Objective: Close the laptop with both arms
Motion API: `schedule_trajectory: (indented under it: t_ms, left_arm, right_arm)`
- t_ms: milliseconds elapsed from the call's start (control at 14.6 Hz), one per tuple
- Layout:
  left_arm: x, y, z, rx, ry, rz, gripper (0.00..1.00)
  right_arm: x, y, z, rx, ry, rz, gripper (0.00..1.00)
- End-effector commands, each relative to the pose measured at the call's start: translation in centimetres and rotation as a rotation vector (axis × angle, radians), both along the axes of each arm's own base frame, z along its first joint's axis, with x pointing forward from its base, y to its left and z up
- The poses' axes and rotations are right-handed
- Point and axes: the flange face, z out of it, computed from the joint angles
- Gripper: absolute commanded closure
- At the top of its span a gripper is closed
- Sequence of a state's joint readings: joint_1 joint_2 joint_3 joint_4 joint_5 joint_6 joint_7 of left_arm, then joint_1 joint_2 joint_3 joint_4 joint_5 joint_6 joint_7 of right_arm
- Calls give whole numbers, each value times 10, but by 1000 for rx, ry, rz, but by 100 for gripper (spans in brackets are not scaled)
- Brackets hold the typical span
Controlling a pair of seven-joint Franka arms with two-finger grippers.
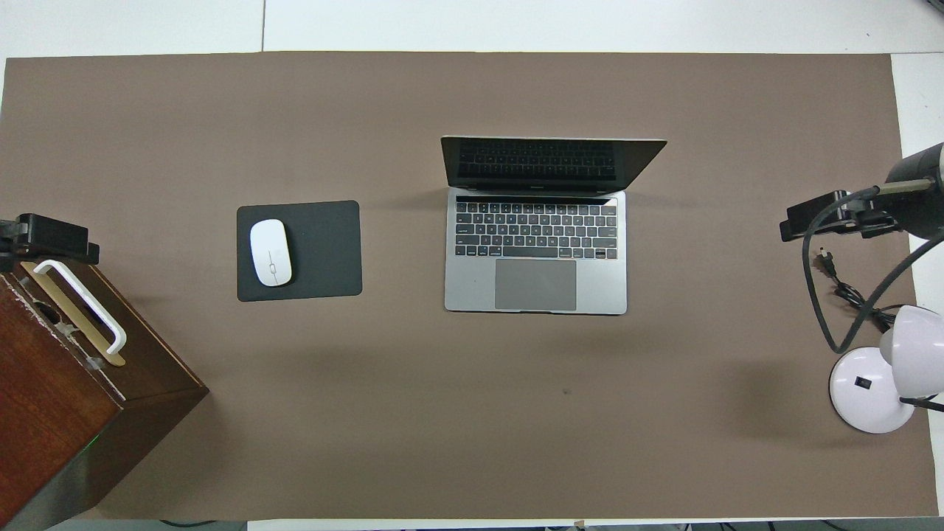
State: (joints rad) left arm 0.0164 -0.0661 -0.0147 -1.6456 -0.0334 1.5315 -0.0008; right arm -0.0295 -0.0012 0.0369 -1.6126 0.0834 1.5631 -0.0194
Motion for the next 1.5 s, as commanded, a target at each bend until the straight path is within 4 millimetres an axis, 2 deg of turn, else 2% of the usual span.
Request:
schedule_trajectory:
  t_ms: [0, 410, 819, 1161, 1229, 1297, 1434]
  left_arm:
    - [4, 2, 3, -7, -7, -6, 0]
    - [3, 1, 6, 7, -19, -16, 0]
    - [6, -7, 11, 4, -60, -23, 0]
    - [5, -4, 13, -1, -66, 2, 0]
    - [4, -4, 14, -1, -68, 29, 12]
    - [3, -5, 14, -1, -68, 42, 43]
    - [3, -4, 13, 1, -67, 34, 100]
  right_arm:
    - [1, 0, 2, -17, 3, 10, 0]
    - [2, 0, 1, -17, 5, 8, 0]
    - [1, 0, 2, -17, 3, 8, 0]
    - [1, 2, 2, -16, 2, 10, 0]
    - [1, 2, 2, -14, 2, 11, 0]
    - [0, 3, 3, -14, 0, 11, 0]
    - [0, 9, 4, -14, -1, 20, 0]
